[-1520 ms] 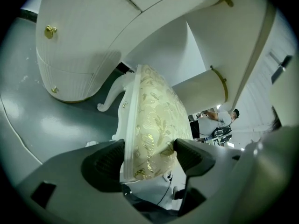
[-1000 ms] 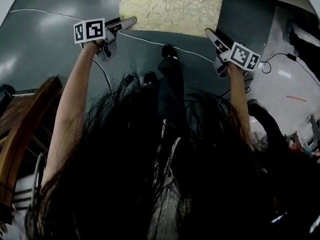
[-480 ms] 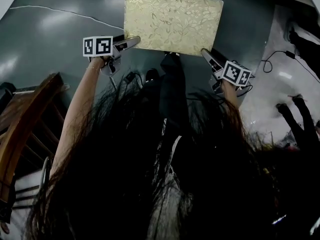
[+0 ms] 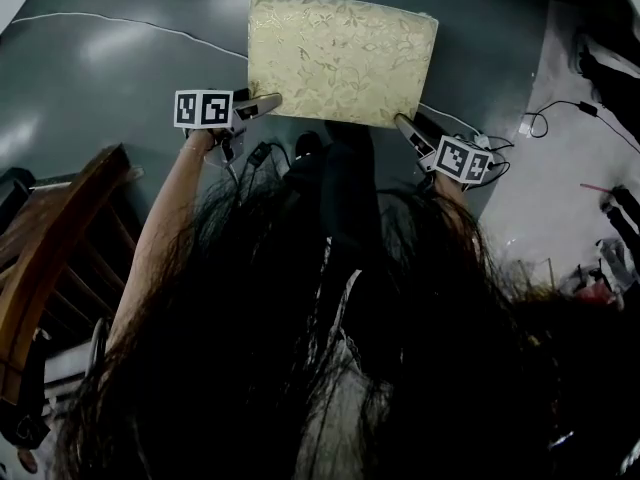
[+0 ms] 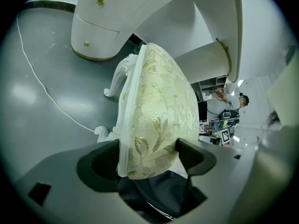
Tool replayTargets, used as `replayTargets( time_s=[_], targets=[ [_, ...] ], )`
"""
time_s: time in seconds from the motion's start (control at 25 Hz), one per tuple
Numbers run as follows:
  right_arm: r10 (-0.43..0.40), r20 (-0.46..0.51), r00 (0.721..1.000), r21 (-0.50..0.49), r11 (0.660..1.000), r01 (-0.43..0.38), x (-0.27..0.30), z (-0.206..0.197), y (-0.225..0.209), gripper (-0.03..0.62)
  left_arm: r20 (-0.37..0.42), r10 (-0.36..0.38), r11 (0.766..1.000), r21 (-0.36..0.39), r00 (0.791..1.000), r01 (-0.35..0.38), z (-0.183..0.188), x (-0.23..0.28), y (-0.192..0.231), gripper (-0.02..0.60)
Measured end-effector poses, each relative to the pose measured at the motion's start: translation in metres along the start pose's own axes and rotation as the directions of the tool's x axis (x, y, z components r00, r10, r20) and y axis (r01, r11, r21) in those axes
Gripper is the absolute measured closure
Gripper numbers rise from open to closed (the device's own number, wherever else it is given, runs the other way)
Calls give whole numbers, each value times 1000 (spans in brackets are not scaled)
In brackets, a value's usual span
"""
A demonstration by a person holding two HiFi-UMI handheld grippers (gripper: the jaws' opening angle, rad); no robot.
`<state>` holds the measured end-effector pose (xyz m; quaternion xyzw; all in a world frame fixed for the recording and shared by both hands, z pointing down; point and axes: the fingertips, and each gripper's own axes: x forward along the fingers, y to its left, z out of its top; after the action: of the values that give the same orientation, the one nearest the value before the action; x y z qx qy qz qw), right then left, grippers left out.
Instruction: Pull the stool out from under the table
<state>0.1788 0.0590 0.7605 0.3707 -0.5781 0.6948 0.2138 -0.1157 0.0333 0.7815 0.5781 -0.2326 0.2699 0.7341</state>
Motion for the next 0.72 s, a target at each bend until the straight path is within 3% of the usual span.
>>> replayTargets(
  time_s=[0.28, 0.52, 0.72],
  targets=[
    [-12, 26, 1000, 3, 1000, 12, -3, 2, 2, 330, 5, -11, 1000, 16, 1000, 11, 1, 0, -2, 196],
    [-73, 61, 995, -19, 997, 74, -13, 3, 5, 330, 75, 25, 1000, 17, 997, -26, -1, -12, -3, 195],
    [-58, 90, 994, -28, 998, 61, -28, 0, 32, 330, 56, 21, 996, 87, 998, -26, -15, -32, -25, 196]
  ],
)
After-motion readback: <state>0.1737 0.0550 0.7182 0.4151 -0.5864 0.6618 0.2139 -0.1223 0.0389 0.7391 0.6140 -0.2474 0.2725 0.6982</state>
